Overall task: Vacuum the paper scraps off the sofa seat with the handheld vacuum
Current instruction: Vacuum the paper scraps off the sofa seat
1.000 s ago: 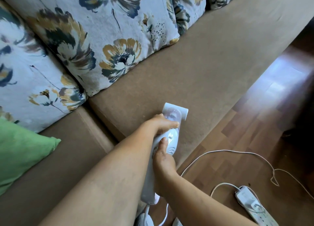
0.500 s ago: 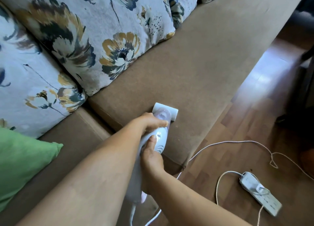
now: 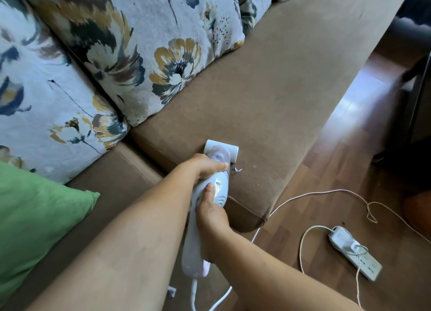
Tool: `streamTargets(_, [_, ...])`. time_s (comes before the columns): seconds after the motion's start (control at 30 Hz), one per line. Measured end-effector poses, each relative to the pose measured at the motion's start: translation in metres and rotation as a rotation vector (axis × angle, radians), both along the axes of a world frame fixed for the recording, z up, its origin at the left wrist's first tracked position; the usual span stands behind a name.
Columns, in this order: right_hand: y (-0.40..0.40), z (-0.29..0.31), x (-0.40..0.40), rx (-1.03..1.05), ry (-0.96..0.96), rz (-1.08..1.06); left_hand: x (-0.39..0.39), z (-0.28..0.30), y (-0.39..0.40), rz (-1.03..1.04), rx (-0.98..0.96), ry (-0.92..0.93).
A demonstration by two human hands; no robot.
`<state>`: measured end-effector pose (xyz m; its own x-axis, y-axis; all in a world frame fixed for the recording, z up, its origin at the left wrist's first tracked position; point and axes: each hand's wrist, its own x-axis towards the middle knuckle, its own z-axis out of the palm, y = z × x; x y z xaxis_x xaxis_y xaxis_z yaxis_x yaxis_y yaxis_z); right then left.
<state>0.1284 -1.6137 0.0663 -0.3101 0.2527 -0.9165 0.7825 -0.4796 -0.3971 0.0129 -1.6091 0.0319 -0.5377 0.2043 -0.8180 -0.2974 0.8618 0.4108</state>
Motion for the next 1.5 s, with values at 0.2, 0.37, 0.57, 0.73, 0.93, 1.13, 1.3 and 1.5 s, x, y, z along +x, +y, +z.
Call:
streamTargets(0.2, [0.025, -0.008, 0.013, -0.011, -0.038, -0.007, 0.017, 0.011, 0.016, 0.093, 0.01, 0.012])
streamTargets(0.37, [0.059, -0.006, 0.037, 0.075, -0.04, 0.139, 0.04, 0.009, 0.033, 0.21, 0.02, -0.015])
streamTargets(0.57, [0.079, -0.006, 0.072, 0.088, -0.033, 0.183, 0.072, -0.001, 0.05, 0.281, 0.021, -0.021])
streamTargets(0.73, [0.099, -0.005, 0.091, 0.08, -0.022, 0.232, 0.092, -0.003, 0.064, 0.298, 0.013, -0.021])
streamTargets(0.93, [0.121, -0.013, 0.119, 0.092, -0.074, 0.314, 0.121, -0.013, 0.077, 0.429, 0.031, -0.054])
streamTargets(1.13, [0.132, -0.017, 0.128, 0.117, -0.067, 0.357, 0.131, -0.016, 0.085, 0.477, 0.025, -0.044])
streamTargets(1.3, [0.144, -0.01, 0.134, 0.134, -0.06, 0.319, 0.136, -0.006, 0.098, 0.472, 0.014, -0.062])
streamTargets(1.5, [0.163, 0.018, 0.127, 0.227, -0.029, 0.232, 0.125, 0.025, 0.128, 0.368, 0.098, 0.01])
